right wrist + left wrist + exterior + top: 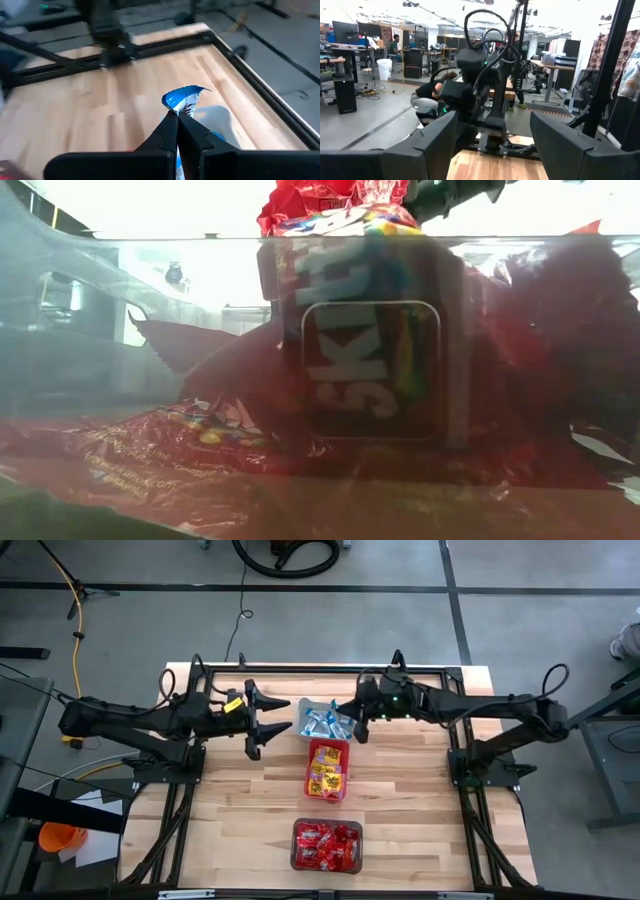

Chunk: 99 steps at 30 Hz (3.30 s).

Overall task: Sort candy
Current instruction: Put the white candy into the white bin, then return to Home Position

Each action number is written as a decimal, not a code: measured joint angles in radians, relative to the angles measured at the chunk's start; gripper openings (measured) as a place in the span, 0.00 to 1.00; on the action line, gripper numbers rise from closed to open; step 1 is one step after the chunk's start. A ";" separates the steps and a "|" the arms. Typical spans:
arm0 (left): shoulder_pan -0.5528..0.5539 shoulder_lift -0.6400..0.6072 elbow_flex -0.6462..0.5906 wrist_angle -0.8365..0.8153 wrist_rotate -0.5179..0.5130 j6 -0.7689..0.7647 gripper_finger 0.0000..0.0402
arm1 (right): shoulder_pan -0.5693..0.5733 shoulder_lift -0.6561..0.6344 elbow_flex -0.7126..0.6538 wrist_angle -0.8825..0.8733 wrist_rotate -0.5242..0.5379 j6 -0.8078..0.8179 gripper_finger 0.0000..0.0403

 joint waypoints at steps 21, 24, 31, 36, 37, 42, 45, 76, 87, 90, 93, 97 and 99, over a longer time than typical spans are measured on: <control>0.000 -0.016 0.000 -0.023 -0.011 -0.025 0.59 | -0.052 0.004 0.044 -0.048 0.079 0.070 0.58; 0.000 -0.017 0.000 -0.033 -0.011 -0.033 0.59 | -0.052 -0.031 0.099 -0.127 0.033 0.057 0.60; 0.016 -0.042 -0.005 -0.112 0.040 0.032 0.55 | -0.012 -0.193 0.152 -0.320 0.050 0.069 0.52; 0.042 -0.113 -0.167 -0.013 0.089 0.031 0.32 | 0.057 -0.311 0.151 -0.411 0.091 0.105 0.24; 0.045 -0.135 -0.217 0.037 0.109 0.019 0.25 | 0.073 -0.332 0.151 -0.433 0.099 0.125 0.17; 0.058 -0.234 -0.466 0.283 0.164 -0.056 0.03 | 0.152 -0.407 0.150 -0.517 0.149 0.248 0.05; 0.060 -0.286 -0.587 0.403 0.164 -0.107 0.03 | 0.207 -0.431 0.150 -0.564 0.190 0.304 0.02; 0.056 -0.414 -0.819 0.314 0.060 -0.340 0.00 | 1.198 -0.517 0.109 -0.892 0.883 0.703 0.00; 0.056 -0.414 -0.819 0.288 0.060 -0.340 0.00 | 1.382 -0.703 -0.240 -0.807 1.163 1.009 0.00; 0.056 -0.414 -0.819 0.288 0.060 -0.340 0.00 | 1.311 -0.789 -0.283 -0.548 1.070 0.731 0.00; 0.056 -0.414 -0.819 0.288 0.060 -0.340 0.00 | 1.182 -0.833 -0.335 -0.264 0.907 0.397 0.00; 0.056 -0.414 -0.819 0.288 0.060 -0.340 0.00 | 0.968 -0.857 -0.388 -0.138 0.721 0.149 0.00; 0.056 -0.414 -0.819 0.288 0.060 -0.340 0.00 | 0.858 -0.867 -0.413 -0.136 0.635 0.109 0.00</control>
